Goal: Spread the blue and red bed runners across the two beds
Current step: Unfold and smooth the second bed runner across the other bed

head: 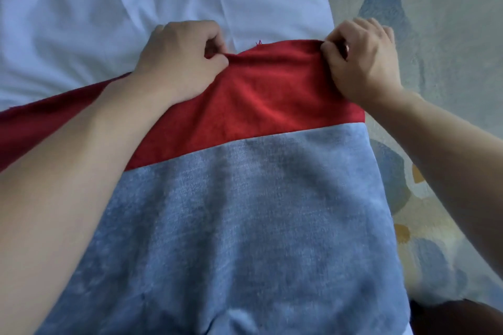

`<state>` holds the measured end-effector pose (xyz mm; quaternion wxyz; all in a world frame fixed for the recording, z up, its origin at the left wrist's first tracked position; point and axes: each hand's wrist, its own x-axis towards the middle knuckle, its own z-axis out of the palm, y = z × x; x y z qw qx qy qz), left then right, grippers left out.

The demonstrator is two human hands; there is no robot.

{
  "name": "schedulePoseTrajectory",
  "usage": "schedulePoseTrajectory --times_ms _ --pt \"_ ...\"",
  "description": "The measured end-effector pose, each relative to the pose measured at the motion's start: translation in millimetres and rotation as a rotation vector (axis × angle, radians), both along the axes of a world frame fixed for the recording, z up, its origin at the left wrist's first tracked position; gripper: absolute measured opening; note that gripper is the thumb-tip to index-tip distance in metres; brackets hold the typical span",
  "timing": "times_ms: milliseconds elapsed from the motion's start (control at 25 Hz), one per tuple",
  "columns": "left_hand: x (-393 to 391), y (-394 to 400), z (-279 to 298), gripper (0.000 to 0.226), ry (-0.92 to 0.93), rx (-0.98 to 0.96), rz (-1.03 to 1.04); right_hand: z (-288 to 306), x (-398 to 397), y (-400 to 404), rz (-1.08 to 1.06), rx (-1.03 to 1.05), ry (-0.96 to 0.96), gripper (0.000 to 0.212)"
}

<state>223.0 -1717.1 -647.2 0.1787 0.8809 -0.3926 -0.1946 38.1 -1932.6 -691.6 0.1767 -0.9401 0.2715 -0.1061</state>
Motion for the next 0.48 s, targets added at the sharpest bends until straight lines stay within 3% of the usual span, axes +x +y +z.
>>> schedulePoseTrajectory --times_ms 120,320,480 --pt "7 2 -3 0.017 -0.159 0.089 -0.089 -2 4 8 0.048 -0.038 -0.012 0.024" --pt "12 9 -5 0.015 -0.194 0.056 -0.023 7 17 7 -0.033 -0.042 0.077 0.027" --pt "22 85 0 0.028 -0.303 0.13 0.071 28 39 58 0.156 -0.089 0.028 0.03"
